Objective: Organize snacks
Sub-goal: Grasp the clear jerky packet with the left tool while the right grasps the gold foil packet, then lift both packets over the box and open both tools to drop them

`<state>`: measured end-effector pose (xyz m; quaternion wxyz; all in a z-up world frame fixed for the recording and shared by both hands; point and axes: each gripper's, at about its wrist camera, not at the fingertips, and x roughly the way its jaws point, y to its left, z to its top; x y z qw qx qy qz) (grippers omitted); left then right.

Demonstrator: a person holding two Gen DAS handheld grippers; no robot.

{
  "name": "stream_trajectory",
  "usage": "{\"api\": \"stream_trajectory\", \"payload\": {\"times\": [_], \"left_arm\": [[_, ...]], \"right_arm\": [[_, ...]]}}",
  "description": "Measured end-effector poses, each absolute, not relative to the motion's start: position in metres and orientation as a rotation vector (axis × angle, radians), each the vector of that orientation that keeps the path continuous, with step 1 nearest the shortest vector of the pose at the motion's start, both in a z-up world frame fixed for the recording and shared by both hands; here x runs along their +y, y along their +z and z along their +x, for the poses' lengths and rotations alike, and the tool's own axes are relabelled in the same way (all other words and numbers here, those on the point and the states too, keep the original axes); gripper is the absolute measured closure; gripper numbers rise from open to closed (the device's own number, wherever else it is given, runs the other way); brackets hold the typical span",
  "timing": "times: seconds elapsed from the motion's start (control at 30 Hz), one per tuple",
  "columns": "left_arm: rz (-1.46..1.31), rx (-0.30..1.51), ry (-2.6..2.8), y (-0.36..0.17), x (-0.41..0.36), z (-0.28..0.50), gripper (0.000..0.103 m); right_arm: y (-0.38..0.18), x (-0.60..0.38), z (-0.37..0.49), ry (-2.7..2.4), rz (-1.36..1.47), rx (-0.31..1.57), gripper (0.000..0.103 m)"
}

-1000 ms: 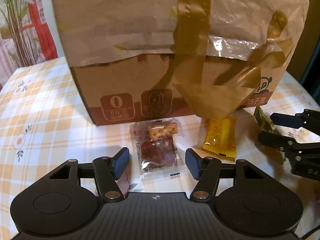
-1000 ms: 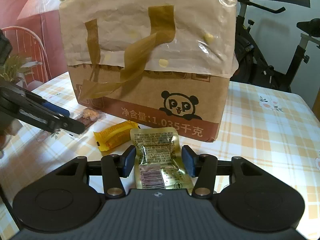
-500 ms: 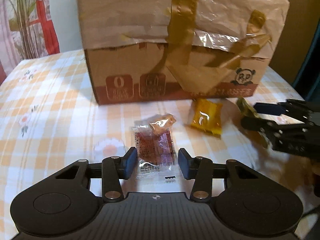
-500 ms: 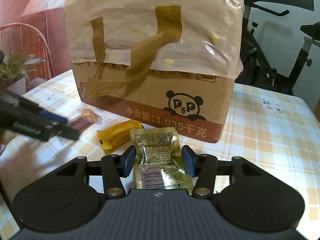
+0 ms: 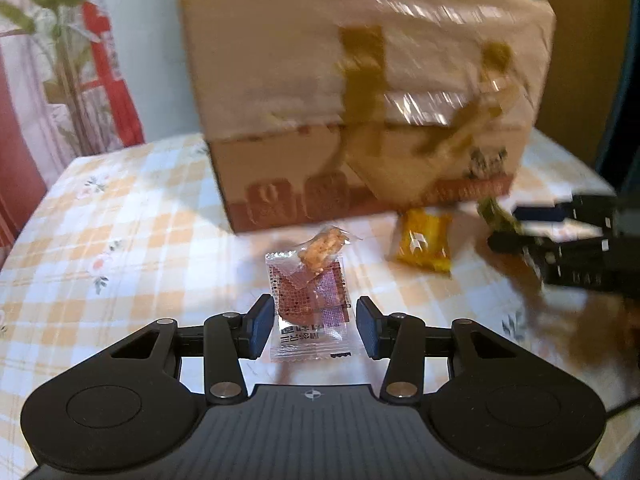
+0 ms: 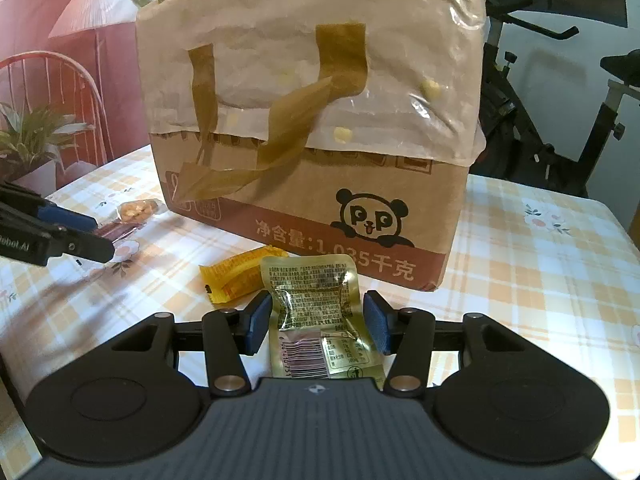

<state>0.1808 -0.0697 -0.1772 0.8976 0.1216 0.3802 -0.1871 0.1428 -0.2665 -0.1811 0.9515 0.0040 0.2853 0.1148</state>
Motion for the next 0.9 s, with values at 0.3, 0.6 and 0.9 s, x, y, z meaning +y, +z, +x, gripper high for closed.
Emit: {"api": "stream_trajectory", "payload": {"times": [0.3, 0.6, 0.9], "left_arm": [[0.281, 0.811, -0.412, -0.179, -0.071, 0.175, 0.056], [0.211, 0.83, -0.183, -0.173, -0.042, 0.187, 0.056], [0.122, 0.76, -0.158, -0.162, -0.029, 0.182, 0.056]], "right_arm": [[-0.181, -0.265, 0.141, 0.236, -0.006, 0.576, 0.05], [-0.181, -0.266, 0.141, 0.239, -0.001, 0.573, 0.05], [-0.18, -0.266, 0.139, 0.237, 0.002, 0.567, 0.05]]}}
